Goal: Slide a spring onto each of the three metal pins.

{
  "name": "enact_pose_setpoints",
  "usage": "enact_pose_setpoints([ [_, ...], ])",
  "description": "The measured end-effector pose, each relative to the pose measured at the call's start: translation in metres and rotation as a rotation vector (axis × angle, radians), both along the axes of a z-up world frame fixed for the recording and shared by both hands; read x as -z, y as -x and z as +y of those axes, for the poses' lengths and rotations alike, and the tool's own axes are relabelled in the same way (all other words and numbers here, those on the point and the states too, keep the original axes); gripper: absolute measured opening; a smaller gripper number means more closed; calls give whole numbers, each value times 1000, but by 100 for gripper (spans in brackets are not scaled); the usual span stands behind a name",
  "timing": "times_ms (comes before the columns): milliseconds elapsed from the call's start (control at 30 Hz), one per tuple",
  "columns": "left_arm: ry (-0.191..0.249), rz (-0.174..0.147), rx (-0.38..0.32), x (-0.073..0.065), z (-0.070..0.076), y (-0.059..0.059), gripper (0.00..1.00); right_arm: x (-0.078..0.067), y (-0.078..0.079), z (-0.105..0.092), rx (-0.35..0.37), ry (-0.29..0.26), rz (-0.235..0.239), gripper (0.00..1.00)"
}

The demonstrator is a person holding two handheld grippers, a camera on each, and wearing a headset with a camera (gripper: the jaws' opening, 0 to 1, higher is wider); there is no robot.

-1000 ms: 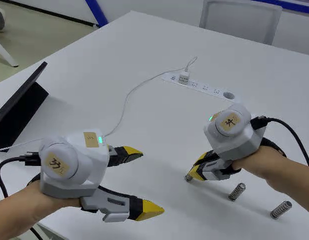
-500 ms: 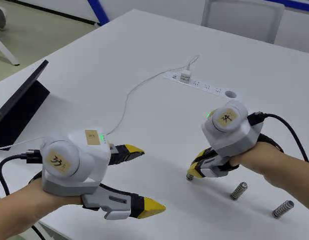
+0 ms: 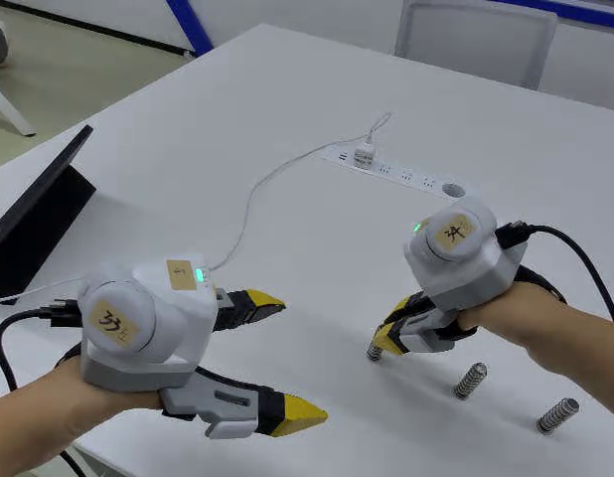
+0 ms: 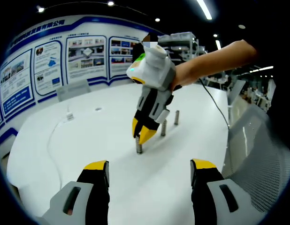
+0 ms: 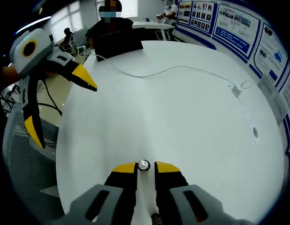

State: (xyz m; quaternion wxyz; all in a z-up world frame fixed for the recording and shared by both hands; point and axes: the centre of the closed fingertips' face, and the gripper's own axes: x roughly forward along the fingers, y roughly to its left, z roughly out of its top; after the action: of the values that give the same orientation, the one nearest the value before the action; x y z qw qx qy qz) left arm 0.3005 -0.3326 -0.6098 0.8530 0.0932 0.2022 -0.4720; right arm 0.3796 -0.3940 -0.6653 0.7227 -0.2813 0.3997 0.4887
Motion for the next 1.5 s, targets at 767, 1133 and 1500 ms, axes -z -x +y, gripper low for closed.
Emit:
enact_pose_setpoints([
  [767, 42, -29, 41, -24, -22, 0, 73, -56, 15, -40, 74, -203, -217, 25],
  [1133, 81, -35, 56, -38, -35, 5, 74, -74, 38, -81, 162, -274, -334, 34],
  [1500, 83, -34, 54, -39, -40, 10, 77, -83, 68, -143, 377, -337, -413, 49],
])
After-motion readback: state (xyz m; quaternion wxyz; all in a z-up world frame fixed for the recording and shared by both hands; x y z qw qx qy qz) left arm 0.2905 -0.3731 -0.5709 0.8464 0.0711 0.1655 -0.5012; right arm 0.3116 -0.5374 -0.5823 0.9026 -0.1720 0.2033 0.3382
